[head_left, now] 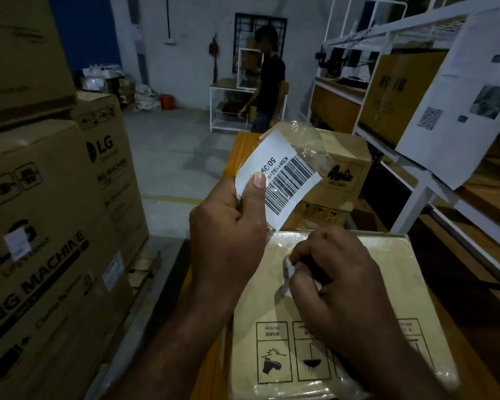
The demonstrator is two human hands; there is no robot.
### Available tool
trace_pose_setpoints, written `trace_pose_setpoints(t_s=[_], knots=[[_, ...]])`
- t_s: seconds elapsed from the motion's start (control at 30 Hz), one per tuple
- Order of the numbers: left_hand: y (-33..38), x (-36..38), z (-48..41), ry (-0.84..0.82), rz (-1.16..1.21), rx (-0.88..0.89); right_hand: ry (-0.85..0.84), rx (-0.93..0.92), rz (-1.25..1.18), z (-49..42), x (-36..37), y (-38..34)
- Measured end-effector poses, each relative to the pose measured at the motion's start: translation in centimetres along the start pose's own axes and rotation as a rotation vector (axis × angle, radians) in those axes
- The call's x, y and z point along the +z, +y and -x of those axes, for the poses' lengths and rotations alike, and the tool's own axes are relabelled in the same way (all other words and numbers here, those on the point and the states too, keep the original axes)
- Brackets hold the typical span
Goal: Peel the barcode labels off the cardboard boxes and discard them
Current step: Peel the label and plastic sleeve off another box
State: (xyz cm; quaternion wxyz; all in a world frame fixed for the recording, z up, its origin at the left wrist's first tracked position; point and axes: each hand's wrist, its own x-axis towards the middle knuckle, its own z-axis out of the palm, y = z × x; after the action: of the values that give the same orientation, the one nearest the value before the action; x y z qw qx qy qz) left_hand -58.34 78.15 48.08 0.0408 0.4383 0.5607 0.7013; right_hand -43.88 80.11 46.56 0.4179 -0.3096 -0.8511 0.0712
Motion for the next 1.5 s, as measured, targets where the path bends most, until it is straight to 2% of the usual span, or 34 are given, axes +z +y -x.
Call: trace_pose_setpoints(t_s=[0.53, 0.63, 0.77, 0.9, 1.17, 1.23, 1.37, 1.5], knots=[[0.6, -0.3, 0.4, -0.011, -0.006, 0.010, -0.102, -0.101, 0.151, -0.7, -0.3, -0.7], [0.7, -0.3, 0.1, -0.026, -0.021, 0.005, -0.049, -0.156, 0.105, -0.2, -0.2, -0.5], [0.6, -0.1, -0.4, -0.049, -0.057, 0.005, 0.059, -0.111, 0.000, -0.6, -0.2, 0.0], [0.2, 0.0, -0.7, -0.050, -0.080, 0.009, 0.052, -0.152, 0.109, -0.7, 0.5, 0.3], [-0.3, 0.3, -1.5, -0.032, -0.116, 0.037, -0.004, -0.173, 0.163, -1.0, 1.0, 0.1], [-0.6, 0.5, -1.6, -0.026, -0.107, 0.032, -0.024, -0.120, 0.084, -1.4, 0.7, 0.2], [-0.9, 0.7, -2.1, -0.005, -0.124, 0.039, -0.002, 0.027, -0.218, -2.2, -0.8, 1.4], [-0.8, 0.9, -2.2, 0.004, -0.135, 0.053, -0.163, 0.034, -0.202, -3.3, -2.1, 2.2]])
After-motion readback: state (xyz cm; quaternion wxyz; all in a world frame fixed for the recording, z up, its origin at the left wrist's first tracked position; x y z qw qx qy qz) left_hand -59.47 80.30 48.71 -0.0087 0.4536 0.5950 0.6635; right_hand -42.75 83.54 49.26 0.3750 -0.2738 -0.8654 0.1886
